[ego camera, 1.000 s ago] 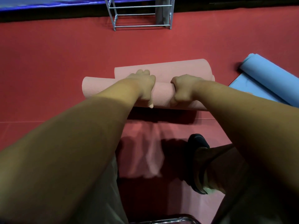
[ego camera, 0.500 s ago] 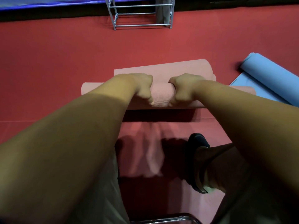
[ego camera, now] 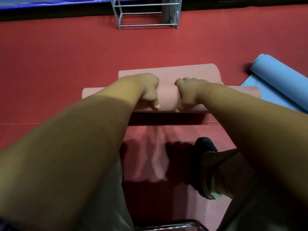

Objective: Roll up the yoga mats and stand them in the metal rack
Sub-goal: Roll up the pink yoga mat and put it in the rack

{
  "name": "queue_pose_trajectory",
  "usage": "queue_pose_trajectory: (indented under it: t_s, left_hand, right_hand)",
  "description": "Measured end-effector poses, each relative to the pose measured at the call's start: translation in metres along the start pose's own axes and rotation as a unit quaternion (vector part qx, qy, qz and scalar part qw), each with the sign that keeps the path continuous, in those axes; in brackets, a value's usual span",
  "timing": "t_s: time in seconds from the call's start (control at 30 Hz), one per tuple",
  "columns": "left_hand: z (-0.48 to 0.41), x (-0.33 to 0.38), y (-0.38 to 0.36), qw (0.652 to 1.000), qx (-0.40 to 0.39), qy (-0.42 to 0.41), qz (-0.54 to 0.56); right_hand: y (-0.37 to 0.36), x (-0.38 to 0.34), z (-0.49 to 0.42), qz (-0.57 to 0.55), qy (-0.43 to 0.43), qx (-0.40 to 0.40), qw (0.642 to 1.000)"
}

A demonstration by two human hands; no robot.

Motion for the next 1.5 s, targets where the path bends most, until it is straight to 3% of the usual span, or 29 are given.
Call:
queue_pose_trajectory:
  t_s: [0.17,0.33,0.43,0.77,0.97,1.27,1.5]
  left_hand:
    - [-0.006,0.001,-0.007,1.000,-0.009,-0.011,-0.013]
    - [-0.001,0.006,-0.003,0.996,0.043,-0.036,-0.068]
    - [-0.002,0.009,0.000,0.996,0.060,-0.044,-0.047]
    - [-0.010,0.007,-0.009,0.999,0.009,-0.035,-0.009]
    - [0.000,0.016,-0.011,0.996,0.042,-0.057,-0.060]
    - [-0.004,0.014,-0.005,0.999,0.015,-0.050,-0.001]
    - [-0.006,0.014,-0.013,0.997,0.026,-0.056,-0.054]
  right_hand:
    - [-0.001,0.002,-0.002,-0.025,-0.005,-0.018,1.000]
    - [-0.002,0.003,-0.005,-0.055,-0.014,-0.020,0.998]
    - [-0.002,0.003,-0.008,-0.063,-0.009,-0.015,0.998]
    - [0.000,-0.003,-0.006,-0.029,0.010,-0.005,1.000]
    - [-0.004,0.004,-0.008,-0.051,-0.002,-0.023,0.998]
    - [-0.003,0.001,-0.007,-0.008,-0.001,0.014,1.000]
    - [-0.002,0.001,-0.004,-0.036,-0.006,-0.023,0.999]
Point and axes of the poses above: each hand's wrist, its own z-axis away from the middle knuckle, its own y-axis out of the back of the hand, x = y × z, the point moved 7 cm from there along -z, towards the middle knuckle, and after that the axes turned 5 degrees about y, right-handed, at the moved point
